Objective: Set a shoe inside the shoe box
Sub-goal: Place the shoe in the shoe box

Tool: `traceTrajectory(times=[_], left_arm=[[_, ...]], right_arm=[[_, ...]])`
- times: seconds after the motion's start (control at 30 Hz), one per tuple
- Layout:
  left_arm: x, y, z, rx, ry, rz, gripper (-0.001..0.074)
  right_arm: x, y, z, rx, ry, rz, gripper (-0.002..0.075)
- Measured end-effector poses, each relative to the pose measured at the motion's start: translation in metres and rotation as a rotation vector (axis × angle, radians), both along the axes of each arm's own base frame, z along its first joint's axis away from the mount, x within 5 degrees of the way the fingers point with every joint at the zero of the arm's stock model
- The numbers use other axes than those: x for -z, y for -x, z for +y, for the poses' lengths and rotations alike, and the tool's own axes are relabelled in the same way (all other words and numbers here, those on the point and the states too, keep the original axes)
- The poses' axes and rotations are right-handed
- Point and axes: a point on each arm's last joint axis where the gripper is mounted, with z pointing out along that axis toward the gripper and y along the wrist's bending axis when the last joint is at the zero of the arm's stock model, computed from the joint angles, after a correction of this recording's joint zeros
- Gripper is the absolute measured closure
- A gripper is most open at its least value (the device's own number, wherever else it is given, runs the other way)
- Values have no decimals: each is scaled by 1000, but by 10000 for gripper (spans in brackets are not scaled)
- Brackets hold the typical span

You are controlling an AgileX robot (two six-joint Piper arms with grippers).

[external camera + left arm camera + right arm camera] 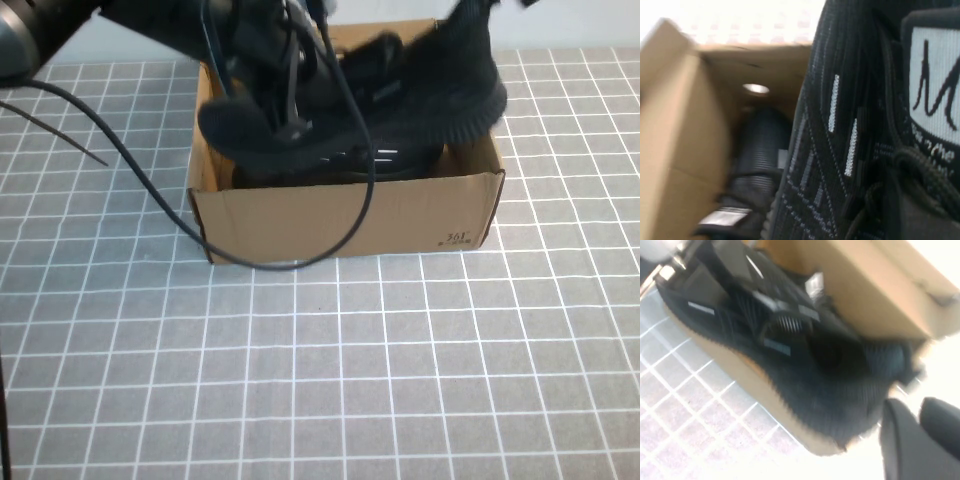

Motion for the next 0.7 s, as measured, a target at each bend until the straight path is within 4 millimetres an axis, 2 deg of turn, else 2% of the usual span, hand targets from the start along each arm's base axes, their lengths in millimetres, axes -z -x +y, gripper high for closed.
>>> traceTrajectory(times=[0.13, 0.3, 0.5, 0.7], left_arm=[[-7, -6, 1, -40, 12, -68, 708], [-3, -17, 2, -79, -10, -138, 708], [18, -31, -1, -96, -42, -132, 708], [42, -43, -5, -100, -61, -97, 708]], right_arm=[[-8, 26, -15, 86, -45, 14, 724], [10, 60, -32, 150, -62, 109, 739], [46, 99, -51, 177, -43, 156, 741], [58, 130, -66, 181, -93, 60, 741]])
